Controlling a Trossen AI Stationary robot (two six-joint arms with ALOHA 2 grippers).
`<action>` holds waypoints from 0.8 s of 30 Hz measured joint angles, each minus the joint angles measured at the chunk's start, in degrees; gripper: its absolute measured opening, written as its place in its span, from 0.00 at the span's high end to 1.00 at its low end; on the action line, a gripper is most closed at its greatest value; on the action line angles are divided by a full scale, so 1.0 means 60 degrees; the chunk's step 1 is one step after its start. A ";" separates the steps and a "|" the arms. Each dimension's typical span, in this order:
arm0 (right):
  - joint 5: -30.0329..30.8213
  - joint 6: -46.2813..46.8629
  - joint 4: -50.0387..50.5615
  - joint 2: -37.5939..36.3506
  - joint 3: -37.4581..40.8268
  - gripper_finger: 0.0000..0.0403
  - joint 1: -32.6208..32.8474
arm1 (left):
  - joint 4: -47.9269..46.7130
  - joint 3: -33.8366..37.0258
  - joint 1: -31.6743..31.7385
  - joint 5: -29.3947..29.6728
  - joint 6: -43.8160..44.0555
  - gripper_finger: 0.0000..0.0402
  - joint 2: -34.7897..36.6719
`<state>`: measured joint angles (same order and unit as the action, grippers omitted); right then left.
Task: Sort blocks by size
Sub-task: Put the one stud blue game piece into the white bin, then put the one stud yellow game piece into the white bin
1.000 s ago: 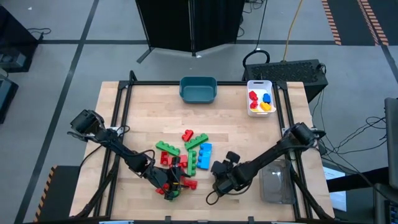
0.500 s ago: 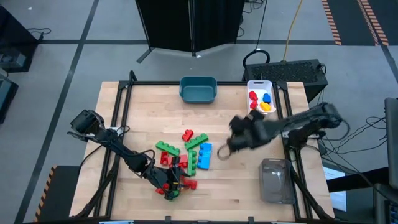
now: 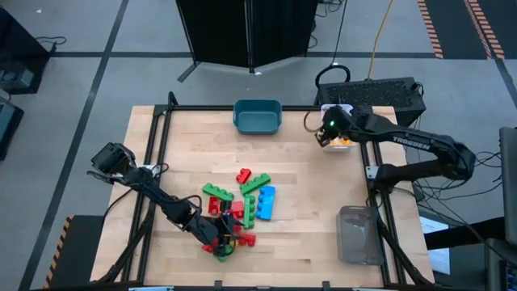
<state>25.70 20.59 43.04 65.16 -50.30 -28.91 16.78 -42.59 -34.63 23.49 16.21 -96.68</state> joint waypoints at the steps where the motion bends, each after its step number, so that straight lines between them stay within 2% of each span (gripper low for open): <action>1: -0.0222 -0.0227 -0.0442 -0.0032 0.0237 0.70 -0.0301 | 0.0000 0.0000 0.0007 0.0054 0.0000 0.56 0.0000; 5: -0.0564 -0.0788 -0.1413 0.0205 0.0878 0.70 -0.1355 | -0.0002 0.0000 0.0051 0.0249 -0.0007 0.56 0.0000; 10: -0.0580 -0.1030 -0.1437 0.0754 0.1077 0.69 -0.2090 | -0.0174 0.0000 0.0179 0.0265 -0.0102 0.56 0.0000; 16: -0.0606 -0.1292 -0.1435 0.1150 0.1090 0.60 -0.2254 | -0.0497 0.0000 0.0480 0.0279 -0.0339 0.56 0.0000; 24: -0.0687 -0.1728 -0.1401 0.0896 0.1088 0.49 -0.2194 | -0.0710 0.0004 0.0979 0.0144 -0.0488 0.56 0.0000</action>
<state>21.58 10.22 34.63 70.54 -43.77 -42.07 12.51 -42.57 -28.76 24.35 13.28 -96.68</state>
